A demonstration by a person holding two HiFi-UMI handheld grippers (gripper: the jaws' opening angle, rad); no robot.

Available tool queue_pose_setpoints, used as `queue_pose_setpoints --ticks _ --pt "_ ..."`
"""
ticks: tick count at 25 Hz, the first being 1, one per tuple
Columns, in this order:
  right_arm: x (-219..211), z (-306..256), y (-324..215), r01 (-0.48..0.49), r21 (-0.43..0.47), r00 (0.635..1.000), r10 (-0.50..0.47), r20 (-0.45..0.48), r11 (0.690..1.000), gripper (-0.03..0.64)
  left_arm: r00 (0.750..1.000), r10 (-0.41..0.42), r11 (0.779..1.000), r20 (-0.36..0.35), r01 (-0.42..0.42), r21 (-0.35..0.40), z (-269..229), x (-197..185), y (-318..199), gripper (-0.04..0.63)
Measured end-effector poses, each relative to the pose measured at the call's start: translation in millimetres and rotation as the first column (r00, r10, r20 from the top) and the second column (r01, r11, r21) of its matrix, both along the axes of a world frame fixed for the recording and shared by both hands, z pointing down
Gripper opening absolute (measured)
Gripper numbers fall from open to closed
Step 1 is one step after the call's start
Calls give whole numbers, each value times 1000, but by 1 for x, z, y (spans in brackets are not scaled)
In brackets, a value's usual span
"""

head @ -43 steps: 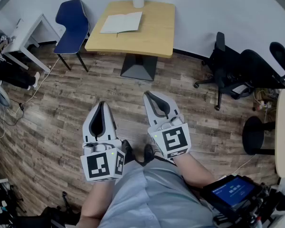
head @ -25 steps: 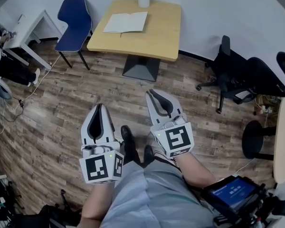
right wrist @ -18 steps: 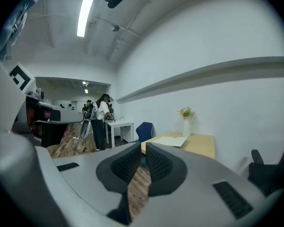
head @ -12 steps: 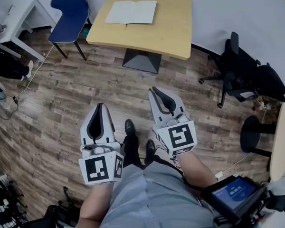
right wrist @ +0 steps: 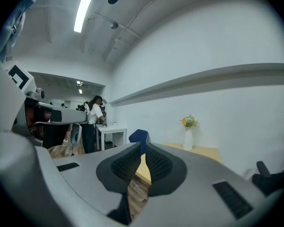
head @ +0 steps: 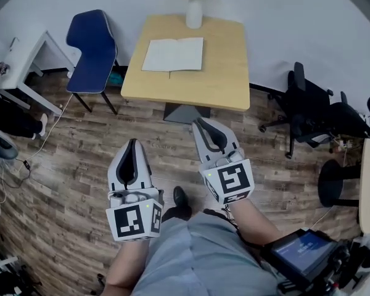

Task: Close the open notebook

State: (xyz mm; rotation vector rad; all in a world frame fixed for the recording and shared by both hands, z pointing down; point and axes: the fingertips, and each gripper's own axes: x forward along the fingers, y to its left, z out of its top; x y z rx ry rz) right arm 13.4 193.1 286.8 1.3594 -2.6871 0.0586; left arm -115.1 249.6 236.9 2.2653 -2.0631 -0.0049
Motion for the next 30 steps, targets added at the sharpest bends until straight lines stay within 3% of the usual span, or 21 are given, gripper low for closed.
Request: queue_pose_setpoints --ticks 8,16,30 --pt "-11 -22 -27 -50 43 998 49 28 998 52 999 43 998 16 -44 38 -19 -13 -29 20" --pt "-8 4 -39 -73 -10 997 74 30 997 52 997 70 997 16 -70 -30 9 -8 -42 20" --pt "-6 46 -111 -58 -102 998 60 16 993 52 996 88 990 8 -87 -114 44 3 -126 20"
